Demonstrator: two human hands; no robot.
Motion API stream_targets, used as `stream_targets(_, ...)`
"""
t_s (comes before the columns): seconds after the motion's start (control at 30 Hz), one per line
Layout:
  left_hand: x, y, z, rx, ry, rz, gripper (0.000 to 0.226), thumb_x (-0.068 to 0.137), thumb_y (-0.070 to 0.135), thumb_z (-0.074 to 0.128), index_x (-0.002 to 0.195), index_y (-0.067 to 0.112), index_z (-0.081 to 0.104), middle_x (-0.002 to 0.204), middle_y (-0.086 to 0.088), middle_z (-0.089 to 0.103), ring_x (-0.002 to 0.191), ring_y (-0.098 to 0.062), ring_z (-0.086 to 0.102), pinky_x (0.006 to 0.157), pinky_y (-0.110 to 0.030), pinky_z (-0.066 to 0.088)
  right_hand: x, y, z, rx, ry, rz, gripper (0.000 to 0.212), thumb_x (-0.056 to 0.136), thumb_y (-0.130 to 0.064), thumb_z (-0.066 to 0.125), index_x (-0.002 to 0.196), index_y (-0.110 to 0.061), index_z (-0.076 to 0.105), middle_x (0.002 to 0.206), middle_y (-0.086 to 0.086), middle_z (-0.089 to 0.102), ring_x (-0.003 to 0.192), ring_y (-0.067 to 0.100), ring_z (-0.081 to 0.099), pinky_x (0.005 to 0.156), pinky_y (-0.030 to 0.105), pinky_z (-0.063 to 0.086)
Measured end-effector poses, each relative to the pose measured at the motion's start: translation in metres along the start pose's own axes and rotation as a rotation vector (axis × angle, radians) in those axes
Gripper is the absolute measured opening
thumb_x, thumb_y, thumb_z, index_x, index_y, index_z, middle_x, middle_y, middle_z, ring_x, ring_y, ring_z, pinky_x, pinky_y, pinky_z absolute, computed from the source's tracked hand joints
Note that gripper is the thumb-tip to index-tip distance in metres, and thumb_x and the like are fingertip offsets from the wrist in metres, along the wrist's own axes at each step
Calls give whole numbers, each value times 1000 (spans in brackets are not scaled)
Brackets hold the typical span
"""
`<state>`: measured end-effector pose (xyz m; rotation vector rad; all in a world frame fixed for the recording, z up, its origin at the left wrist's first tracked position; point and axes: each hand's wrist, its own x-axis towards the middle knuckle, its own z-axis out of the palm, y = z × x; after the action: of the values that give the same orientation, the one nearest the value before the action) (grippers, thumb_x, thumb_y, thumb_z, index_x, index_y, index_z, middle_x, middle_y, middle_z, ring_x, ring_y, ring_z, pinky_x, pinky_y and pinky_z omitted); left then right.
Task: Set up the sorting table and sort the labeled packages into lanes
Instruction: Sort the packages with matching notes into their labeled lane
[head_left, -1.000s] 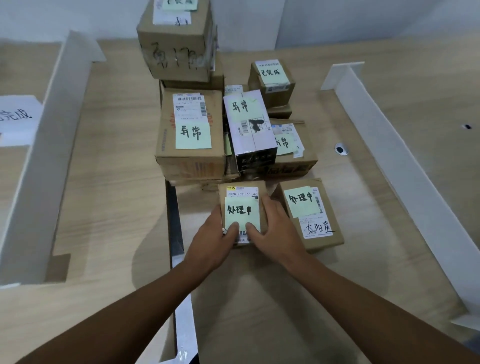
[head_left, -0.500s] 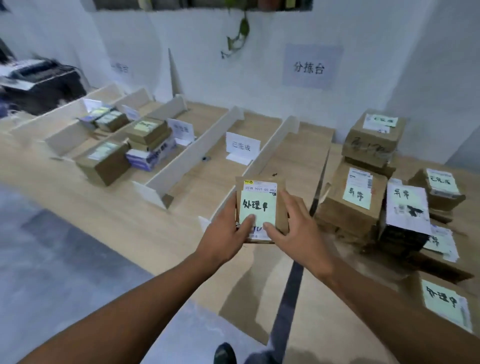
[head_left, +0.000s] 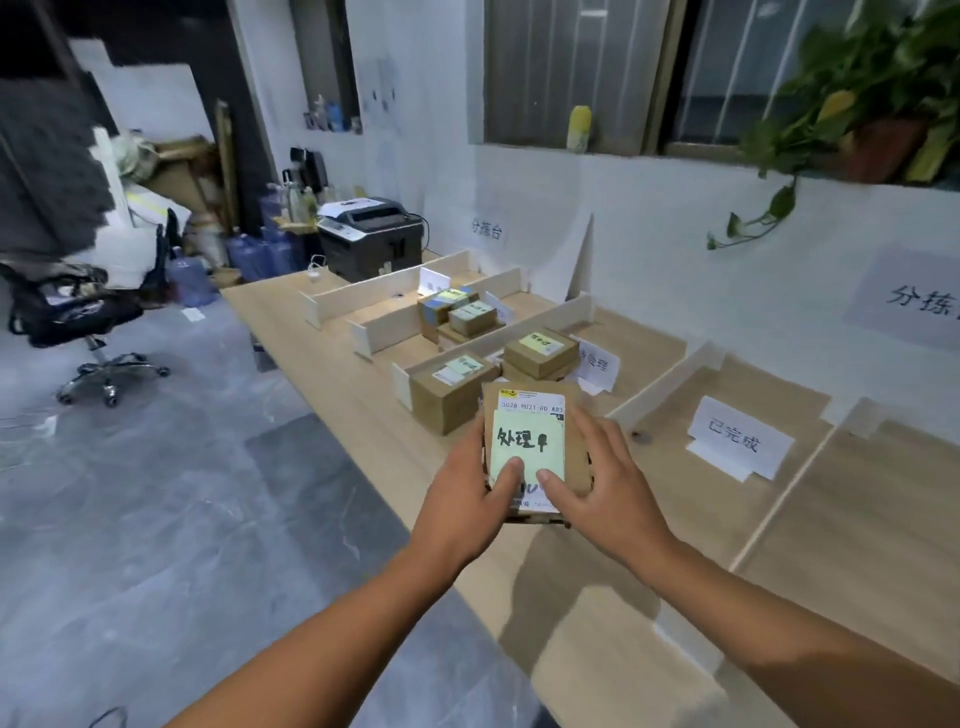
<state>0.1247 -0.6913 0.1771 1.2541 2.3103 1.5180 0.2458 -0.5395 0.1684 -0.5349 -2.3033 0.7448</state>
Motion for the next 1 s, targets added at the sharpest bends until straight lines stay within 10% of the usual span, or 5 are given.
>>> stream_targets(0.33, 119, -135, -146, -15, 65, -31, 51, 95, 52, 52, 129, 78, 25, 119, 50, 54, 112, 16, 56, 74, -5, 45, 155, -69, 169, 80, -74, -64, 73, 88, -43, 67, 153, -30, 34, 139, -11, 41, 128, 6, 48, 100, 31, 49)
stream_targets(0.47, 183, -197, -175, -27, 30, -56, 54, 95, 49, 53, 123, 84, 22, 113, 57, 50, 108, 20, 54, 74, 1, 42, 222, -60, 239, 84, -106, -44, 70, 87, -51, 62, 148, -37, 32, 134, -15, 40, 119, -14, 43, 87, 3, 43)
stream_targets(0.57, 244, -249, -191, 1, -1, -89, 55, 93, 51, 52, 123, 84, 19, 109, 59, 49, 106, 23, 53, 73, 1, 42, 278, -46, 298, 104, -121, -40, 71, 86, -55, 59, 148, -33, 33, 127, -15, 40, 116, 0, 53, 79, 18, 56)
stream_targets(0.8, 417, -370, -208, 62, -151, -147, 53, 91, 53, 51, 119, 85, 18, 125, 30, 59, 103, 7, 63, 82, -28, 58, 415, 6, 421, 126, -76, 113, 75, 86, -54, 62, 152, -39, 29, 129, -15, 37, 114, 0, 48, 81, 31, 58)
stream_targets(1.0, 552, -434, -213, 31, -322, -148, 55, 92, 49, 53, 125, 80, 23, 116, 38, 64, 96, 10, 67, 74, -24, 59, 516, 40, 483, 84, -58, 283, 82, 80, -72, 51, 152, -50, 18, 140, -13, 31, 120, 4, 47, 84, 23, 56)
